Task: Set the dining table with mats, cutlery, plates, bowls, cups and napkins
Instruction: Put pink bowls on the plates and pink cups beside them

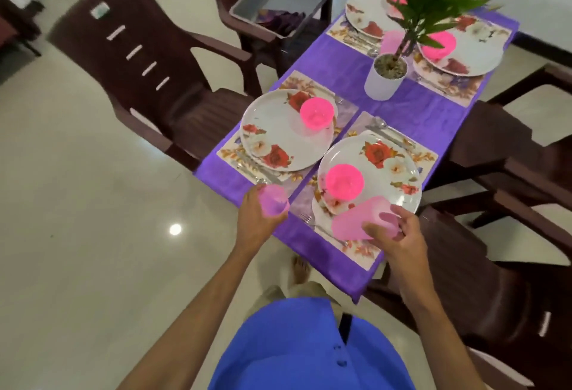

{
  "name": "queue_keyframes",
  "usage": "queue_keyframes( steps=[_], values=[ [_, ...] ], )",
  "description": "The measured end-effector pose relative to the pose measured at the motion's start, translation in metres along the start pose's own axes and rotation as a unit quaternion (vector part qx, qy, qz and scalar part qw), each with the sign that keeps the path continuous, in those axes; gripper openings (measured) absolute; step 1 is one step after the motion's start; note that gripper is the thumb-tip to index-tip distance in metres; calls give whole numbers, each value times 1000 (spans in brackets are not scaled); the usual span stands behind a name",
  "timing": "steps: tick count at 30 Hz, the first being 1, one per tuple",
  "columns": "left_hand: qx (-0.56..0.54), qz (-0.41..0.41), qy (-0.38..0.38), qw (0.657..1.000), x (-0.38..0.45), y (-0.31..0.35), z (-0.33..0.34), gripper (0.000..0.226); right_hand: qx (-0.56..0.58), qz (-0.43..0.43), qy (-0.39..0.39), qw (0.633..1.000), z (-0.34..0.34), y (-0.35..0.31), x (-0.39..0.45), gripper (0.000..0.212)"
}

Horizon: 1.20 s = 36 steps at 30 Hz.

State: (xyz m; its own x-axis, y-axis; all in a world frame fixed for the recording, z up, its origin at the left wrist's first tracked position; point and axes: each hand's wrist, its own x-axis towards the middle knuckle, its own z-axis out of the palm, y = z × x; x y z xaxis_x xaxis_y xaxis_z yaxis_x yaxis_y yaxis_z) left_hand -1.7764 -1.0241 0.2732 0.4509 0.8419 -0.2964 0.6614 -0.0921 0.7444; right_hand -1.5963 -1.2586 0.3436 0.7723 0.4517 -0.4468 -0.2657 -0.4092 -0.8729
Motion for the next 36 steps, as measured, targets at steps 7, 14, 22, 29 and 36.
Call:
queue_keyframes(
  steps=[7, 14, 22, 29, 36],
  values=[
    [105, 62, -125, 985, 63, 16, 6, 90, -25, 19, 87, 996, 24, -43, 36, 75],
    [240, 99, -207, 943, 104, 13, 3, 92, -165, -33, 216, 962, 62, -103, 147, 83],
    [322, 225, -220, 893, 129, -5, 6, 83, -319, -30, 167, 932, 74, -146, 337, 90],
    [292, 256, -216, 896, 129, -11, 7, 83, -424, -1, 40, 905, 90, -131, 381, 94],
    [271, 212, -224, 912, 122, -7, 6, 76, -513, -55, -22, 856, 78, -140, 378, 95]
  ],
)
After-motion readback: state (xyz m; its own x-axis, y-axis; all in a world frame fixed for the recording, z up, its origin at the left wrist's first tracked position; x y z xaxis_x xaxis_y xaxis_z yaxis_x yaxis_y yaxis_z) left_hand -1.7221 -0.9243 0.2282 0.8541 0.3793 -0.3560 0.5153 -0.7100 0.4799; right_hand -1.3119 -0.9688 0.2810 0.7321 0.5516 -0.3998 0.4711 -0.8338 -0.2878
